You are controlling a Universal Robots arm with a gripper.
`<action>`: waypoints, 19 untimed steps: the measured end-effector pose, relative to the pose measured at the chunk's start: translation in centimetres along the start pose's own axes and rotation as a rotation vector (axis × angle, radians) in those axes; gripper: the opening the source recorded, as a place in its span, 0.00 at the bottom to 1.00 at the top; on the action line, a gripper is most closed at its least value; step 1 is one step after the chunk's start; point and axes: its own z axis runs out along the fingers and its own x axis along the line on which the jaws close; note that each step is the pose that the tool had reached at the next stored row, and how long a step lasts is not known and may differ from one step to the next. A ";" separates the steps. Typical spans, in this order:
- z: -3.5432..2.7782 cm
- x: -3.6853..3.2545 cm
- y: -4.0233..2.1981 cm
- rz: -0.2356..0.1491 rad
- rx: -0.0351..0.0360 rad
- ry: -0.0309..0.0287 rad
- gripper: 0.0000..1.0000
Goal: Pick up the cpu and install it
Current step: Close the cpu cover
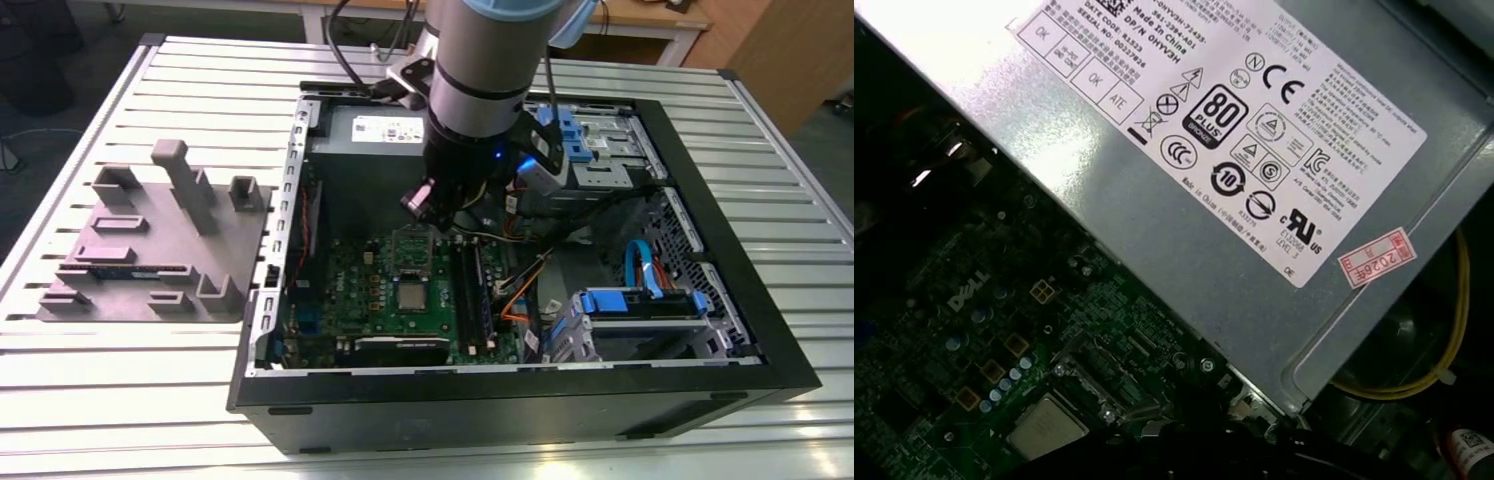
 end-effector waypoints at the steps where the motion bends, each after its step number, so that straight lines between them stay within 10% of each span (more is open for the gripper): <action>1: -0.03 0.01 0.01 0.000 0.0000 0.0000 0.10; 19: -0.31 0.42 -0.19 -0.036 0.0039 0.0082 0.10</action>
